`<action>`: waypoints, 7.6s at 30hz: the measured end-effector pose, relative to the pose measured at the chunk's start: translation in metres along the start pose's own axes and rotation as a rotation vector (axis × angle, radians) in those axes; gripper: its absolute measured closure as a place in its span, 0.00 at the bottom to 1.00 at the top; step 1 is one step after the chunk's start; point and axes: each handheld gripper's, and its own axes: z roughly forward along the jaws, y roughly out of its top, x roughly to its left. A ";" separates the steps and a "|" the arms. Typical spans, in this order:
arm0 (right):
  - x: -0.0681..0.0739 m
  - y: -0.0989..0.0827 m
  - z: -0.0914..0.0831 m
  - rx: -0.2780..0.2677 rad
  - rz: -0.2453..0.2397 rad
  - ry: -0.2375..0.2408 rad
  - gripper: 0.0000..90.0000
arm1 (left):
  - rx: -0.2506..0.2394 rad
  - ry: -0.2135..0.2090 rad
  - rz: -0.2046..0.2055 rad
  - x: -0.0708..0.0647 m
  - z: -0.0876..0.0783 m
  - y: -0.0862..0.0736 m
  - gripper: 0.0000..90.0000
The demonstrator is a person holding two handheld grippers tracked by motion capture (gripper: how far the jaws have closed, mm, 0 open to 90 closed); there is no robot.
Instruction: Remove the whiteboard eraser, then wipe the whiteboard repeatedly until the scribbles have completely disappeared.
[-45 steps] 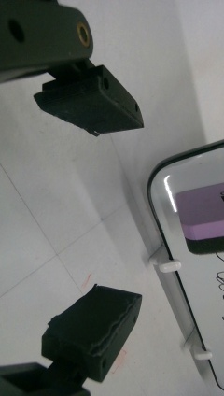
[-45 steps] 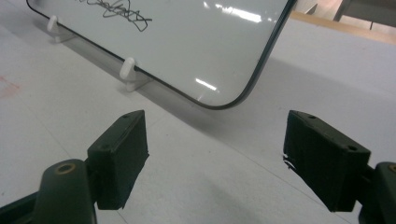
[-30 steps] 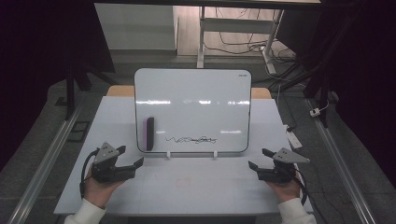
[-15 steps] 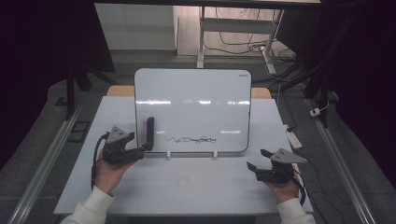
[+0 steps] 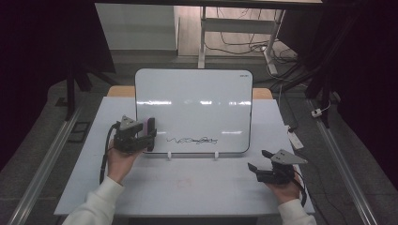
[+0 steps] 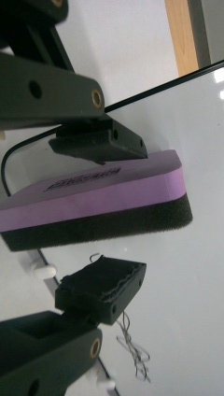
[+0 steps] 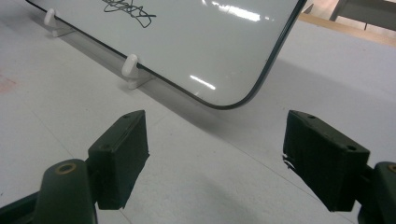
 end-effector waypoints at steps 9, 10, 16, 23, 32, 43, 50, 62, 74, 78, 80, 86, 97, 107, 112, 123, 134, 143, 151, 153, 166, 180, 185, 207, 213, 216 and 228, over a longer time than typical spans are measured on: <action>0.001 0.000 0.000 0.003 -0.010 -0.001 0.24 | 0.013 0.052 -0.009 -0.003 0.009 0.000 0.55; 0.001 0.000 0.000 0.003 -0.011 -0.001 0.24 | 0.012 0.060 -0.011 -0.003 0.010 0.001 0.56; 0.002 0.001 0.001 0.001 -0.022 0.001 0.24 | 0.009 0.077 -0.028 -0.004 0.011 0.001 0.59; 0.005 0.003 0.001 -0.002 -0.029 0.001 0.24 | 0.015 0.091 -0.051 -0.006 0.011 0.003 0.63; 0.006 0.003 0.001 -0.004 -0.040 -0.003 0.24 | 0.022 0.101 -0.056 -0.008 0.008 0.002 0.68; 0.007 0.004 0.000 -0.012 -0.042 -0.003 0.24 | 0.030 0.079 -0.043 -0.011 0.003 0.001 0.70; 0.010 0.007 0.001 -0.028 -0.027 0.012 0.24 | -0.008 0.031 -0.013 -0.026 -0.008 0.005 0.70; 0.023 0.017 0.003 -0.054 -0.025 0.064 0.24 | -0.042 -0.086 0.030 -0.048 -0.019 0.010 0.70; 0.043 0.035 0.017 -0.094 0.032 0.144 0.24 | -0.037 -0.196 0.032 -0.068 -0.012 0.012 0.70; 0.052 0.044 0.024 -0.107 0.052 0.171 0.24 | -0.029 -0.209 0.049 -0.079 -0.006 0.013 0.70; 0.058 0.049 0.030 -0.102 0.051 0.178 0.24 | -0.028 -0.215 0.053 -0.083 -0.003 0.013 0.70; 0.080 0.059 0.044 -0.077 0.021 0.208 0.24 | -0.021 -0.240 0.066 -0.095 0.004 0.016 0.70; 0.104 0.073 0.058 -0.086 0.051 0.259 0.21 | -0.022 -0.273 0.083 -0.111 0.011 0.017 0.70; 0.119 0.080 0.070 -0.081 0.083 0.267 0.19 | -0.025 -0.299 0.101 -0.123 0.014 0.015 0.70; 0.122 0.082 0.074 -0.077 0.107 0.271 0.19 | -0.020 -0.303 0.108 -0.126 0.015 0.015 0.70; 0.126 0.084 0.078 -0.072 0.171 0.254 0.34 | -0.028 -0.312 0.113 -0.134 0.016 0.012 0.70; 0.110 0.081 0.070 -0.093 0.112 0.348 0.42 | -0.064 -0.492 0.102 -0.105 0.013 0.015 0.41; 0.099 0.079 0.066 -0.108 0.030 0.448 0.43 | -0.075 -0.640 0.132 -0.085 0.014 0.017 0.38; 0.097 0.077 0.062 -0.137 -0.032 0.592 0.44 | -0.054 -0.814 0.168 -0.088 0.020 0.017 0.36; 0.097 0.076 0.062 -0.143 -0.040 0.626 0.44 | -0.046 -0.833 0.184 -0.089 0.021 0.016 0.36; 0.093 0.075 0.064 -0.134 -0.061 0.703 0.43 | -0.012 -0.851 0.196 -0.092 0.024 0.015 0.43; 0.092 0.073 0.064 -0.144 -0.003 0.633 0.37 | -0.019 -0.745 0.195 -0.089 0.017 0.017 0.45; 0.084 0.070 0.056 -0.170 0.029 0.587 0.36 | -0.022 -0.658 0.208 -0.087 0.010 0.019 0.45; 0.011 0.017 0.004 -0.078 0.058 0.164 0.36 | -0.015 -0.380 0.279 -0.060 -0.013 0.019 0.45; 0.007 0.010 0.000 -0.065 0.060 0.121 0.36 | -0.021 -0.314 0.296 -0.057 -0.018 0.022 0.45; 0.006 0.007 -0.001 -0.058 0.058 0.106 0.36 | -0.023 -0.256 0.304 -0.057 -0.020 0.025 0.45; 0.007 0.004 -0.004 -0.053 0.054 0.086 0.36 | 0.002 -0.093 0.317 -0.063 -0.010 0.027 0.45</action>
